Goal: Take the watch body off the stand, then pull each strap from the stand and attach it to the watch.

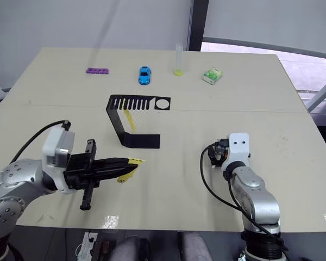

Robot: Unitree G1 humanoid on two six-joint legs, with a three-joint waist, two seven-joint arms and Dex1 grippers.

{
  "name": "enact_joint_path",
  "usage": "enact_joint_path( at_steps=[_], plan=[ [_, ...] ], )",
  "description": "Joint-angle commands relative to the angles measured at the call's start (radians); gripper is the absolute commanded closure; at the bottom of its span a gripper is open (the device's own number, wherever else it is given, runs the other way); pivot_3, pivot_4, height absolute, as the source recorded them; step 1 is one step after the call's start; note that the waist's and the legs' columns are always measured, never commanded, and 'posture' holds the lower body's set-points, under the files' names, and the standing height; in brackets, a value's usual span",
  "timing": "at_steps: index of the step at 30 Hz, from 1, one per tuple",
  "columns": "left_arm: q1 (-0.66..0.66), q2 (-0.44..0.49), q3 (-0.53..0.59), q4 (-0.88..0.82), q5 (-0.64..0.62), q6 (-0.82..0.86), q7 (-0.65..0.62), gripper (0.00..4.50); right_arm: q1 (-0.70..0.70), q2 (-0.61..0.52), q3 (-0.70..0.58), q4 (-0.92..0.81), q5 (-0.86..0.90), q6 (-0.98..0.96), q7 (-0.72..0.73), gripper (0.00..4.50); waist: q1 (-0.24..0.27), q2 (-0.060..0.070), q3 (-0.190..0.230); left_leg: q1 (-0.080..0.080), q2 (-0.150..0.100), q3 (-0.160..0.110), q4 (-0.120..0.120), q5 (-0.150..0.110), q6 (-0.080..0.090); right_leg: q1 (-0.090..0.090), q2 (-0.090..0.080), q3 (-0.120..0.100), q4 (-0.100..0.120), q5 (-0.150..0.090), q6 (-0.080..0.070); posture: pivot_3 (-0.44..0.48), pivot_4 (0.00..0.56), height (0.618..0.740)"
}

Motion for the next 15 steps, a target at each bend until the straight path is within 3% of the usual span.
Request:
enact_joint_path(
  at_steps=[1, 15],
  plan=[
    [0.012, 0.004, 0.028, -0.026, 0.002, -0.02, -0.005, 4.5, -0.004, 0.011, -0.031, -0.012, 0.029, 0.035, 0.01, 0.11, 0.0, 0.0, 0.0, 0.0, 0.0, 0.0, 0.0, 0.0, 0.0, 0.0, 0.0, 0.0, 0.0, 0.0, 0.0, 0.0, 0.15, 0.74],
    [0.017, 0.0, 0.021, -0.016, 0.006, -0.018, 0.002, 4.5, 0.028, 0.031, 0.007, -0.029, 0.048, 0.064, 0.018, 0.11, -0.001, -0.001, -0.001, 0.001, 0.0, 0.0, 0.0, 0.0, 0.0, 0.0, 0.0, 0.0, 0.0, 0.0, 0.0, 0.0, 0.15, 0.74]
  ],
)
